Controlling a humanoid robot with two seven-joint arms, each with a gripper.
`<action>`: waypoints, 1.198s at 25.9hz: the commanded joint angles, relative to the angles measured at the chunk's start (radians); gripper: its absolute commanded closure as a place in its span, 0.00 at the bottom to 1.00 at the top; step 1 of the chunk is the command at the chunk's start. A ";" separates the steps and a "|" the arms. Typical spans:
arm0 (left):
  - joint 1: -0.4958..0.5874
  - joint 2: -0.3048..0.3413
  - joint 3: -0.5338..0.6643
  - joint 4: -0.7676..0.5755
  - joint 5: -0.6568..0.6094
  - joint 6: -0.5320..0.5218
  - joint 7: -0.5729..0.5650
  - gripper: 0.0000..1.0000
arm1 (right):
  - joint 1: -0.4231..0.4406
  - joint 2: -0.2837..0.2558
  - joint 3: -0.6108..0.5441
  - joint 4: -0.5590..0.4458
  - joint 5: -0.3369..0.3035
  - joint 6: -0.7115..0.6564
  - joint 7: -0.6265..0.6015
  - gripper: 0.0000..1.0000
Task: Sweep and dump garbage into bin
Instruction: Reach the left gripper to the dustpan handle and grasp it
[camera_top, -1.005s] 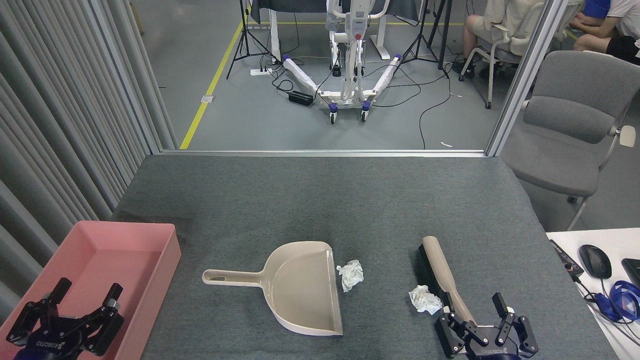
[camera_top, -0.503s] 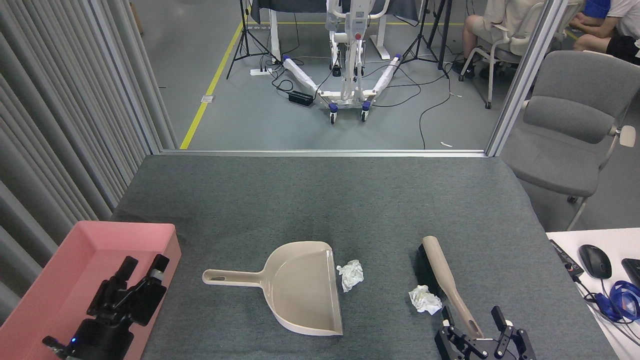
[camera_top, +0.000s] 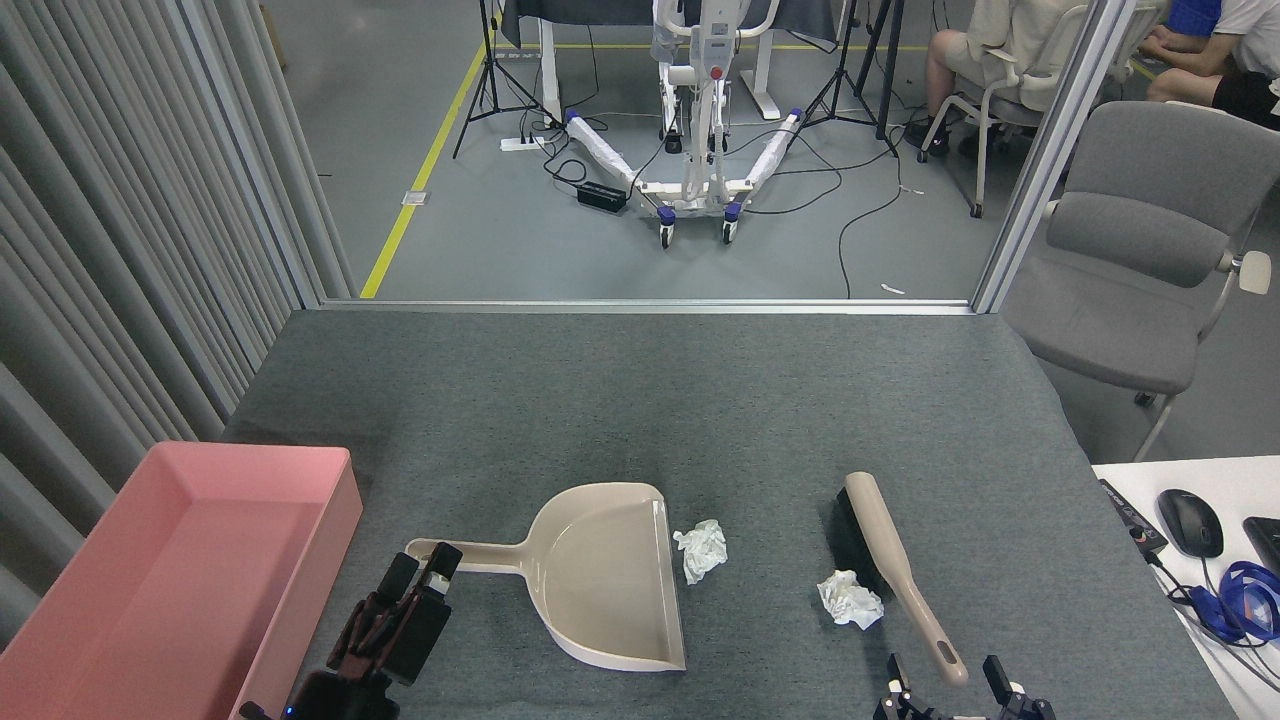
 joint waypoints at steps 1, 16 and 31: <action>0.012 -0.085 -0.005 0.037 0.000 0.011 0.001 0.00 | -0.002 0.003 0.000 0.023 -0.001 0.003 -0.002 0.02; -0.066 -0.170 0.004 0.284 0.020 0.069 0.079 0.00 | -0.065 0.003 0.000 0.095 -0.010 0.000 -0.005 0.02; -0.137 -0.263 0.065 0.444 0.059 0.032 0.096 0.00 | -0.151 -0.014 0.007 0.201 -0.007 -0.002 -0.042 0.38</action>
